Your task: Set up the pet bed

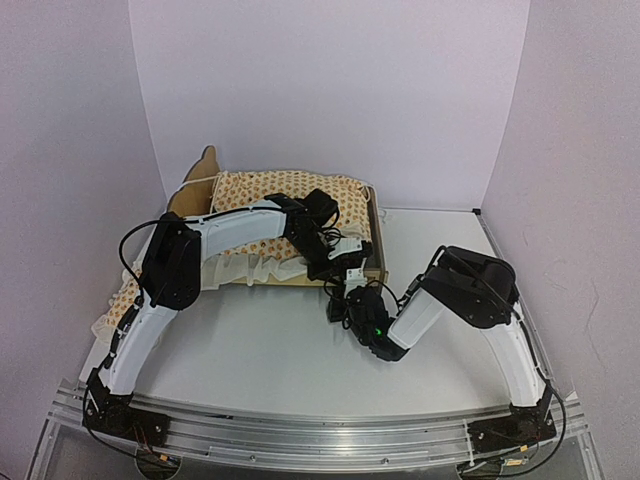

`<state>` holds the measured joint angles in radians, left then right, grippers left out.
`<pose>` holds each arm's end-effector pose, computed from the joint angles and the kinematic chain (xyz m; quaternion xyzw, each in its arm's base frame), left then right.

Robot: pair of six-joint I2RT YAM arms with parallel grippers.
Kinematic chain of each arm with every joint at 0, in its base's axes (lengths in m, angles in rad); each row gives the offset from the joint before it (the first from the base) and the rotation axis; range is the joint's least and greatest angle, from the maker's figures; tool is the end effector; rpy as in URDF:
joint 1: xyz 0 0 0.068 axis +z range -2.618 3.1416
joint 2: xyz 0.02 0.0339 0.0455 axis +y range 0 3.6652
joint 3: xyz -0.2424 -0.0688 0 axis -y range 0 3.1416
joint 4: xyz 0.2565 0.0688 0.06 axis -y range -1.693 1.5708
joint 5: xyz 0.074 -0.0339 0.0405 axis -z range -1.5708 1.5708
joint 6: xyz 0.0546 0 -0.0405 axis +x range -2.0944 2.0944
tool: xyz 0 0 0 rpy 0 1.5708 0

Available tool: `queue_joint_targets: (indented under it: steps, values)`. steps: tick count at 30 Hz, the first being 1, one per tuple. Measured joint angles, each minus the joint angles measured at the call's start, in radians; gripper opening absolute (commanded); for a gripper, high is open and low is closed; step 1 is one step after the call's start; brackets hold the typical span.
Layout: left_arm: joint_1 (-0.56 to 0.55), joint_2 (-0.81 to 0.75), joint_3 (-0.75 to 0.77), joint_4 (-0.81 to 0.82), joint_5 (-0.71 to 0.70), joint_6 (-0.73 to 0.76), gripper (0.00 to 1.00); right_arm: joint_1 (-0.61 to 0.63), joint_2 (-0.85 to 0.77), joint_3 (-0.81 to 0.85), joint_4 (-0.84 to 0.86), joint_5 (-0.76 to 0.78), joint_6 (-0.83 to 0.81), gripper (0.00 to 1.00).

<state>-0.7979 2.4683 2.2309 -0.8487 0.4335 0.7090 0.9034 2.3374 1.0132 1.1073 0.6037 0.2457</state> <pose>0.3540 -0.3958 0.1533 0.6863 0.6561 -0.2190 0.2249 0.2875 0.3147 0.0284 -0.0641 0.7645 0.1305 0.6280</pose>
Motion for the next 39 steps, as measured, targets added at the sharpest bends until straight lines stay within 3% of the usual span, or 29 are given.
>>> queue_joint_targets:
  steps: [8, 14, 21, 24, 30, 32, 37, 39]
  values:
    - [0.003, 0.0, -0.001, -0.001, 0.0, -0.002, 0.0, -0.007, 0.004, 0.004, 0.0, -0.034, 0.006, 0.0]
    - [0.002, 0.0, -0.001, 0.0, 0.0, -0.003, 0.0, -0.001, -0.067, -0.103, -0.009, -0.132, -0.02, 0.0]
    - [0.001, 0.0, -0.001, 0.005, 0.01, -0.023, 0.15, 0.058, -0.254, -0.273, -0.128, -0.312, -0.058, 0.0]
    - [0.0, -0.001, 0.003, 0.046, 0.07, -0.066, 0.01, 0.066, -0.344, -0.303, -0.183, -0.357, -0.066, 0.0]
    - [-0.001, -0.001, 0.005, 0.08, 0.089, -0.055, 0.0, 0.061, -0.387, -0.29, -0.229, -0.358, -0.088, 0.0]
    - [-0.002, -0.001, 0.005, 0.08, 0.089, -0.054, 0.04, 0.061, -0.359, -0.269, -0.233, -0.343, -0.085, 0.03]
    - [-0.002, -0.001, 0.004, 0.069, 0.089, -0.03, 0.28, 0.059, -0.282, -0.247, -0.229, -0.284, -0.065, 0.06]
    - [-0.003, -0.003, 0.003, 0.05, 0.091, -0.016, 0.33, 0.055, -0.275, -0.247, -0.229, -0.278, -0.062, 0.07]
